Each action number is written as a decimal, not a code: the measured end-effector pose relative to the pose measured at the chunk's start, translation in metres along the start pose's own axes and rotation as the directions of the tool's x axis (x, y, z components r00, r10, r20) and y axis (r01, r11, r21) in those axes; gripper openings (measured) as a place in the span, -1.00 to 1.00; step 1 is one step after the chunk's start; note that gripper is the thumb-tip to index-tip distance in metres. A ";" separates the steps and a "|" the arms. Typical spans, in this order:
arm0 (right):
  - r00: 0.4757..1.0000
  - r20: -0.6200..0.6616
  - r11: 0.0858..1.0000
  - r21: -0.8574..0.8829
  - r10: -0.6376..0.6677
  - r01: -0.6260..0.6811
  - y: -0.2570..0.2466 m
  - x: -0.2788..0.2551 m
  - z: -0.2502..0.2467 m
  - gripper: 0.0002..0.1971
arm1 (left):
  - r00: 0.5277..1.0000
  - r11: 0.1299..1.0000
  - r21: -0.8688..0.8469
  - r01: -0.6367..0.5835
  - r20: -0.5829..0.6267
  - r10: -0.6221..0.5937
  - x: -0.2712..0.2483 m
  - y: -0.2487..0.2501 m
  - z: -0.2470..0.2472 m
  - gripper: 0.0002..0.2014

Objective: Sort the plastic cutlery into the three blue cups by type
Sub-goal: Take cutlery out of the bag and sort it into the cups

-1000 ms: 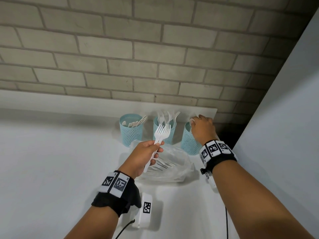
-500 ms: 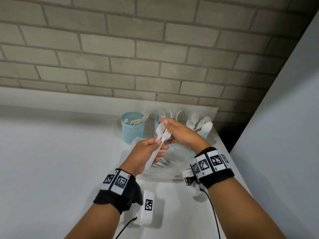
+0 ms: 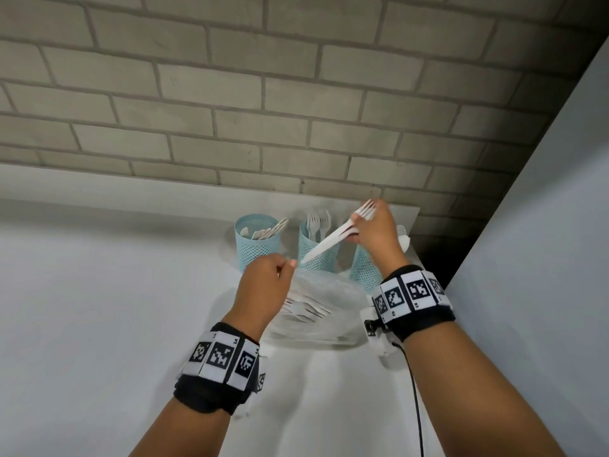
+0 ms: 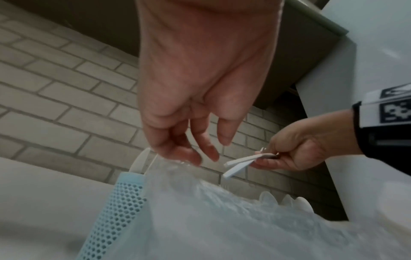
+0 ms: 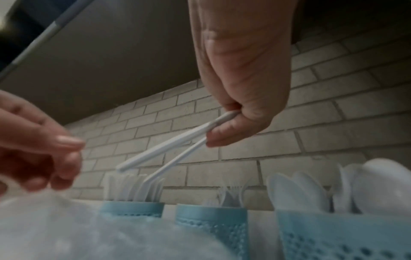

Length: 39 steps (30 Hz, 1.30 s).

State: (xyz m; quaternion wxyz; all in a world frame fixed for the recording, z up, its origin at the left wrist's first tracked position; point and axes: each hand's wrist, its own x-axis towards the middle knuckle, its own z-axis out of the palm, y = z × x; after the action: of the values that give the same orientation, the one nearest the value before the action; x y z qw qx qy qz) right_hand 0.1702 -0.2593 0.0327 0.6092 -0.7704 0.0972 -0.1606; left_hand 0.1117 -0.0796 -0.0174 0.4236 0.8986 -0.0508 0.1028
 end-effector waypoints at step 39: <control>0.790 0.577 0.373 -0.793 0.208 0.481 0.062 -0.078 0.053 -0.52 | 0.978 0.999 0.016 0.035 0.206 -0.038 -0.012 -0.018 -0.003 -0.42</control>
State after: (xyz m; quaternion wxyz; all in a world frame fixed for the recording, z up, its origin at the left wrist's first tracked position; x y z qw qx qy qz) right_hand 0.1202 -0.1987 -0.0484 0.0578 -0.9869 -0.0952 0.1163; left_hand 0.1028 -0.0652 -0.0320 0.4121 0.9078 -0.0774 0.0017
